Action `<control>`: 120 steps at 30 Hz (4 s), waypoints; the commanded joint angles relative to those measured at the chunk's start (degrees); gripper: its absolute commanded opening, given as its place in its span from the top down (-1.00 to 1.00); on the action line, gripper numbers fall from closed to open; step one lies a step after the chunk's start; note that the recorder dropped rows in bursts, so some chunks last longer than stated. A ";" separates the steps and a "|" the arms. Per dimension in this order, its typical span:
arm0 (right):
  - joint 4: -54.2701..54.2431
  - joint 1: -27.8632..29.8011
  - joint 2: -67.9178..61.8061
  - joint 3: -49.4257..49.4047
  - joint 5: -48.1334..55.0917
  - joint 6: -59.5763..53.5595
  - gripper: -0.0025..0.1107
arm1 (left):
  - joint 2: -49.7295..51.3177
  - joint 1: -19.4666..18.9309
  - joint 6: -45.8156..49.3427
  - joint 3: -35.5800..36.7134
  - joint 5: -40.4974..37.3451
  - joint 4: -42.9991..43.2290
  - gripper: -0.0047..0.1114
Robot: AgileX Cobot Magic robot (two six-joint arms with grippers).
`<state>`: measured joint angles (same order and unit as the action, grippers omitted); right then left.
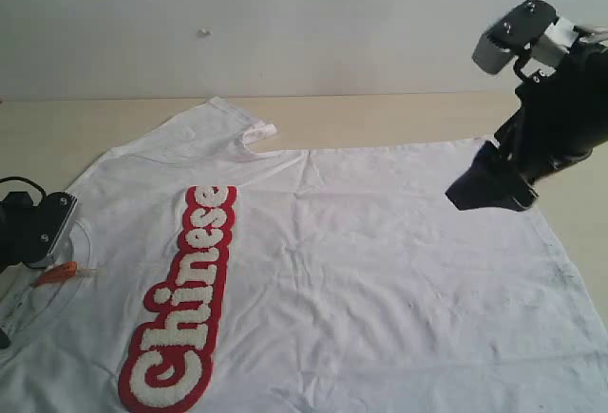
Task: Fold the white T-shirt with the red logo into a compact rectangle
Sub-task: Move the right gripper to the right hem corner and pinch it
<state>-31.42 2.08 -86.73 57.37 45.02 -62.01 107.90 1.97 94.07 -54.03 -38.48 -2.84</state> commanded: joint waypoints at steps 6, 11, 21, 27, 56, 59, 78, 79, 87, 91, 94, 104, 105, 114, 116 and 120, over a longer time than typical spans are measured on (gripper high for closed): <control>13.41 -0.12 -4.03 0.15 6.75 -22.01 -0.90 | 1.48 -0.16 0.17 0.54 2.88 1.82 -0.67; 20.59 -0.12 -9.72 0.15 5.72 -19.62 -0.90 | 1.48 -0.16 0.17 0.54 2.88 1.82 -0.67; 28.90 -0.12 -14.51 0.63 1.55 -19.98 -0.90 | 1.48 -0.16 0.17 0.54 2.88 1.82 -0.67; 35.23 2.32 -18.32 6.64 5.76 -17.16 -0.90 | 1.48 -0.16 0.17 0.54 2.88 1.82 -0.67; 31.42 6.92 -30.60 13.85 4.15 -22.35 -0.90 | 1.48 -0.16 0.17 0.54 2.88 1.82 -0.67; 31.42 6.92 -30.71 13.85 2.48 -22.35 -0.90 | 1.48 -0.16 0.17 0.54 2.88 1.82 -0.67; 33.53 6.92 -33.63 13.85 3.06 -23.38 -0.90 | 1.48 -0.16 0.17 0.54 2.88 1.82 -0.67; 33.53 6.92 -33.63 13.85 3.06 -23.38 -0.90 | 1.48 -0.16 0.17 0.54 2.88 1.82 -0.67; 33.53 6.92 -33.63 13.85 3.06 -23.38 -0.90 | 1.48 -0.16 0.17 0.54 2.88 1.82 -0.67; 33.53 6.92 -33.50 13.85 3.03 -23.38 -0.90 | 1.48 -0.16 0.17 0.54 2.88 1.82 -0.67; 33.53 6.92 -33.50 13.85 3.03 -23.38 -0.90 | 1.48 -0.16 0.17 0.54 2.88 1.82 -0.67; 32.45 6.92 -33.50 13.85 3.03 -23.38 -0.90 | 1.48 -0.16 0.17 0.54 2.88 1.82 -0.67; 32.45 6.92 -33.50 13.85 3.03 -23.38 -0.90 | 1.48 -0.16 0.17 0.54 2.88 1.82 -0.67; 32.16 6.92 -33.50 13.85 3.03 -23.38 -0.90 | 1.48 -0.16 0.17 0.54 2.88 1.82 -0.67; 31.75 6.92 -33.50 13.85 2.88 -23.38 -0.90 | 1.48 -0.16 0.17 0.54 2.88 1.82 -0.67; 30.93 6.92 -33.50 13.85 2.88 -23.38 -0.90 | 1.48 -0.16 0.17 0.54 2.88 1.82 -0.67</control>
<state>0.00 8.88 -118.74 71.95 48.63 -84.79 107.90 1.97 94.07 -54.03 -38.62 -2.84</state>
